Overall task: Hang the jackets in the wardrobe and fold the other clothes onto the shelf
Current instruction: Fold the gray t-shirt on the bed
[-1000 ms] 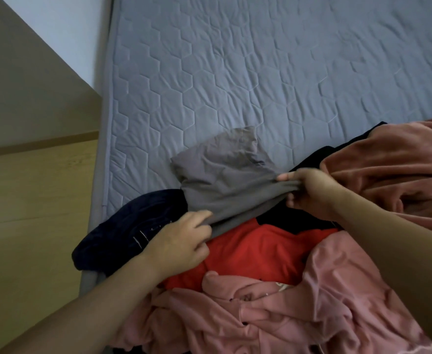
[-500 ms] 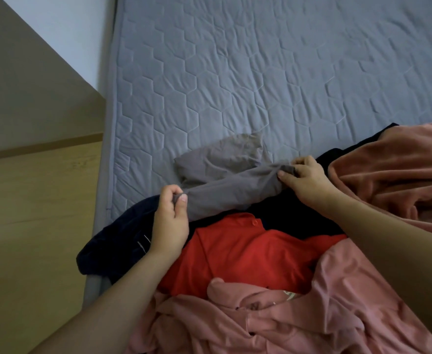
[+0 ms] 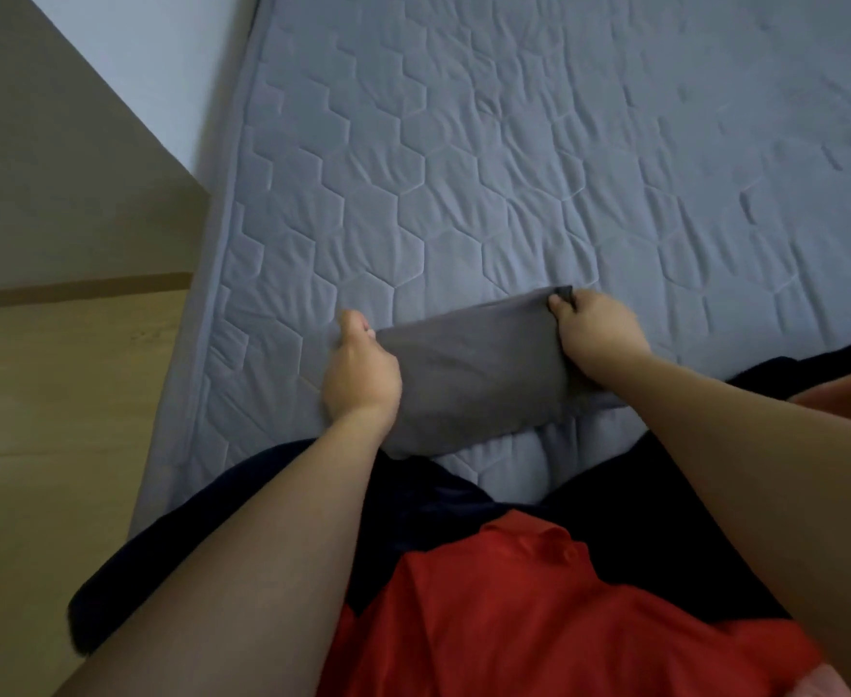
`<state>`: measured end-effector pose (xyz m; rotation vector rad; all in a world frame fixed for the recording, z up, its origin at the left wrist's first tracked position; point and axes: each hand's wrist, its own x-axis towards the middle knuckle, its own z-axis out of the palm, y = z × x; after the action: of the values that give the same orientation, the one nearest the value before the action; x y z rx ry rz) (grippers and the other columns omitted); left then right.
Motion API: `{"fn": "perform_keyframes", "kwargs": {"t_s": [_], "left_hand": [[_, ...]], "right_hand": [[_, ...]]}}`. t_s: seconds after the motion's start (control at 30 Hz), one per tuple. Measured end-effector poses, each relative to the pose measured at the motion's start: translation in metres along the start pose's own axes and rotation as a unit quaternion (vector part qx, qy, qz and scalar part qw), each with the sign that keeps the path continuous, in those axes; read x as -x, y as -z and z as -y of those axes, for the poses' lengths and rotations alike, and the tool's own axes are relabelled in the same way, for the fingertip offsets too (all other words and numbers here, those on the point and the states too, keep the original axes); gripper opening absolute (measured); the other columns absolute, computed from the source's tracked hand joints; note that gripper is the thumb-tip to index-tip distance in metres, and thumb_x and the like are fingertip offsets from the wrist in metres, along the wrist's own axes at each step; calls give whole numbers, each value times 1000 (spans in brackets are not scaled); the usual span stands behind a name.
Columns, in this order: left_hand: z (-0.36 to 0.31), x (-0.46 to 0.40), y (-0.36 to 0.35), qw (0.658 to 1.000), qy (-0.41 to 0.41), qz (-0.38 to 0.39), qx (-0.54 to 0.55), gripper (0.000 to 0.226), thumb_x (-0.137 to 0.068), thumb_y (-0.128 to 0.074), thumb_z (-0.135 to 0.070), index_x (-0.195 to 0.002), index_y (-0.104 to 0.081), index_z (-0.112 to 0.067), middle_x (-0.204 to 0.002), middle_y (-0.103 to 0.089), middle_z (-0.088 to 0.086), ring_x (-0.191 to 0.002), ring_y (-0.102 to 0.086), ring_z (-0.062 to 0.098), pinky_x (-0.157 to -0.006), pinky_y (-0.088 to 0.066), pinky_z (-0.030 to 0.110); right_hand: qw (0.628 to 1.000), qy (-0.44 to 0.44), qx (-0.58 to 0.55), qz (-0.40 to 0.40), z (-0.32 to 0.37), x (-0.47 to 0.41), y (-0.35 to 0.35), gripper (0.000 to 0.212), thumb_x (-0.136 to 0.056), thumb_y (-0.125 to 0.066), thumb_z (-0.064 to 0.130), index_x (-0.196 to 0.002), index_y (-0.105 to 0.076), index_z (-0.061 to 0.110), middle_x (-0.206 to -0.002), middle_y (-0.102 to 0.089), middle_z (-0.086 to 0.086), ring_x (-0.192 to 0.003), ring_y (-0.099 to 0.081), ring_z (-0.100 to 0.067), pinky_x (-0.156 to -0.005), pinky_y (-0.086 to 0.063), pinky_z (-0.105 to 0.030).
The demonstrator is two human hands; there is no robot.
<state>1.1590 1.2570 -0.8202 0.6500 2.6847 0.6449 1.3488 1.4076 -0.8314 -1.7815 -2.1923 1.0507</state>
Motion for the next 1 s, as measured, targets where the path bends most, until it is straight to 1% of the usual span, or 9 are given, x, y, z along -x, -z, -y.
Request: {"fn": "perform_keyframes", "kwargs": {"t_s": [0.1, 0.17, 0.27, 0.33, 0.47, 0.6, 0.83, 0.93, 1.0], "left_hand": [[12, -5, -26, 999, 31, -19, -13, 9, -101, -31, -20, -103, -39, -16, -90, -62, 13, -73, -57, 35, -63, -33, 39], [17, -6, -41, 998, 20, -51, -24, 12, -101, -31, -23, -105, -40, -17, -97, -66, 16, -85, -62, 40, -64, -35, 39], [21, -8, -53, 994, 10, -103, -21, 14, -101, -32, -28, -106, -42, -18, -97, -68, 15, -83, -63, 43, -62, -34, 39], [21, -10, -59, 992, 10, -122, -22, 15, -101, -33, -30, -107, -42, -20, -96, -69, 14, -80, -62, 44, -60, -33, 38], [22, -17, -64, 991, 18, -128, -21, 16, -100, -34, -31, -109, -45, -22, -94, -70, 14, -78, -62, 44, -60, -31, 37], [22, -20, -66, 989, 25, -138, -38, 18, -99, -35, -32, -109, -47, -24, -92, -70, 16, -78, -62, 45, -60, -31, 38], [22, -25, -68, 988, 3, -153, -27, 26, -92, -33, -33, -102, -54, -22, -85, -68, 20, -74, -60, 45, -59, -31, 38], [20, -22, -58, 992, -10, -126, -28, 22, -97, -37, -34, -106, -50, -18, -95, -67, 21, -84, -61, 45, -63, -36, 41], [21, -17, -45, 997, 1, -76, 32, 30, -98, -42, -38, -118, -45, -15, -114, -62, 21, -99, -58, 44, -75, -42, 43]], "right_hand": [[991, 25, 125, -35, -5, -17, -23, 47, -102, -27, 45, -99, -57, 9, -107, -64, -20, -97, -59, -38, -71, -36, -38], [984, 25, 164, -68, -13, -21, -35, 50, -102, -23, 45, -94, -55, 8, -101, -65, -22, -93, -61, -40, -69, -34, -39], [978, 51, 155, -127, -21, -20, -46, 41, -103, -26, 44, -81, -41, 12, -86, -66, -20, -81, -62, -40, -62, -28, -36], [975, 74, 140, -158, -26, -21, -47, 36, -103, -29, 42, -81, -35, 15, -80, -66, -18, -75, -62, -39, -58, -27, -34], [974, 75, 110, -185, -32, -32, -47, 27, -102, -30, 39, -86, -30, 18, -85, -66, -18, -76, -61, -41, -57, -27, -35], [973, 69, 108, -193, -33, -35, -47, 24, -102, -32, 36, -86, -31, 19, -87, -67, -18, -75, -60, -41, -57, -24, -34], [974, 75, 82, -195, -37, -38, -47, 25, -101, -32, 37, -83, -31, 19, -73, -63, -10, -69, -58, -38, -57, -21, -33], [990, 25, 24, -136, -30, -35, -32, 23, -101, -31, 38, -91, -34, 18, -84, -61, -10, -79, -56, -34, -65, -26, -35], [993, -37, -80, -82, -26, -29, -19, 20, -99, -36, 38, -96, -33, 19, -85, -50, 1, -79, -46, -27, -70, -26, -34]]}}
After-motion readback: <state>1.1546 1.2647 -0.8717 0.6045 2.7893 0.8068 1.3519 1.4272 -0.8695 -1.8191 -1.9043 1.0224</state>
